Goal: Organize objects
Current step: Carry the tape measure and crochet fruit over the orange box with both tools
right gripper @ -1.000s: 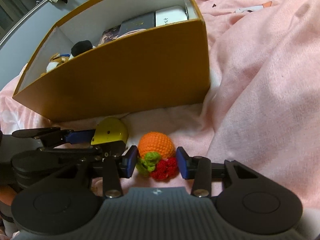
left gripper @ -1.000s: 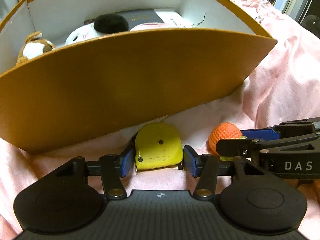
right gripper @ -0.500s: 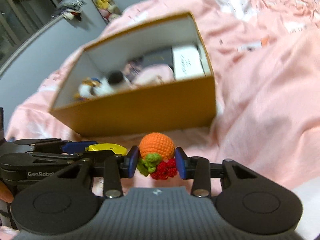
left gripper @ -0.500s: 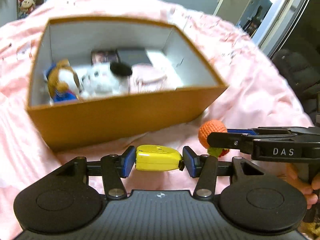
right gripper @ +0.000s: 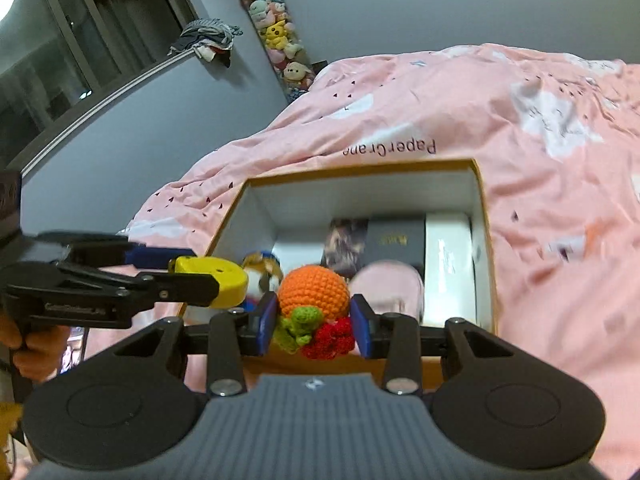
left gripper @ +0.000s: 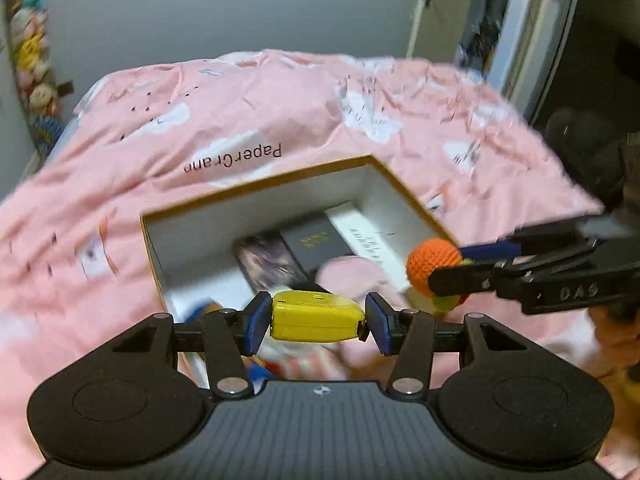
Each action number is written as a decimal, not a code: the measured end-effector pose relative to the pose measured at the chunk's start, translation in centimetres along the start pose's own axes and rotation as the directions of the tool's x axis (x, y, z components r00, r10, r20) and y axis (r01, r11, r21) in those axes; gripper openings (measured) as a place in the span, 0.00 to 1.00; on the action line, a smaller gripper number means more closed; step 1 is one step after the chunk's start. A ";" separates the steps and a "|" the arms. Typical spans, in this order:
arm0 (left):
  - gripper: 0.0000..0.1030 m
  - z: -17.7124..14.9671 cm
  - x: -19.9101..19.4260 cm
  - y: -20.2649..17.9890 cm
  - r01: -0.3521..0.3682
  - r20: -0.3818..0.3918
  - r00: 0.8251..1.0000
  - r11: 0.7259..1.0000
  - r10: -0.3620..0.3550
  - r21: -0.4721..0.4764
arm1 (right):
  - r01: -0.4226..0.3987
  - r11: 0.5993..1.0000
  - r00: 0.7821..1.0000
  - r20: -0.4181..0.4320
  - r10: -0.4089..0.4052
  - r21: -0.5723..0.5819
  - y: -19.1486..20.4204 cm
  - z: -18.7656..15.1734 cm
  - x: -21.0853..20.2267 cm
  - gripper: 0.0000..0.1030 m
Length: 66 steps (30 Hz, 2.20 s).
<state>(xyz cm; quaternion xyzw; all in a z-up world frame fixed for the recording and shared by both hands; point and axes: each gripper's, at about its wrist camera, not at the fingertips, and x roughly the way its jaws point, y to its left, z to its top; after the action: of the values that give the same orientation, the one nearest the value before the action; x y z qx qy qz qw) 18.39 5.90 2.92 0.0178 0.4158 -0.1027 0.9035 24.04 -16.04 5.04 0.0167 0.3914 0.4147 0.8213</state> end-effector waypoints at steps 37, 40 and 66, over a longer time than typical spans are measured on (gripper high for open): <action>0.63 2.3 16.5 4.8 -0.024 -0.381 0.884 0.839 0.272 0.544 | -0.049 0.998 0.973 -0.224 0.055 0.035 -4.0 5.9 17.2 0.40; 0.61 2.2 15.9 4.7 -0.037 -0.368 0.885 0.832 0.284 0.554 | -0.044 0.998 0.973 -0.223 0.051 0.036 -4.0 6.0 17.3 0.40; 0.26 2.7 13.0 7.3 -0.041 -0.310 0.929 0.892 0.200 0.451 | -0.047 0.999 0.970 -0.239 0.049 0.016 -2.2 6.5 18.4 0.40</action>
<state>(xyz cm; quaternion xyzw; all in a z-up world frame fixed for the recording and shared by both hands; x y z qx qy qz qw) 30.10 10.47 -5.49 0.2639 0.5335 -0.1311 0.7928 36.27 -2.75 -2.81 -0.0195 0.4891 0.4312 0.7579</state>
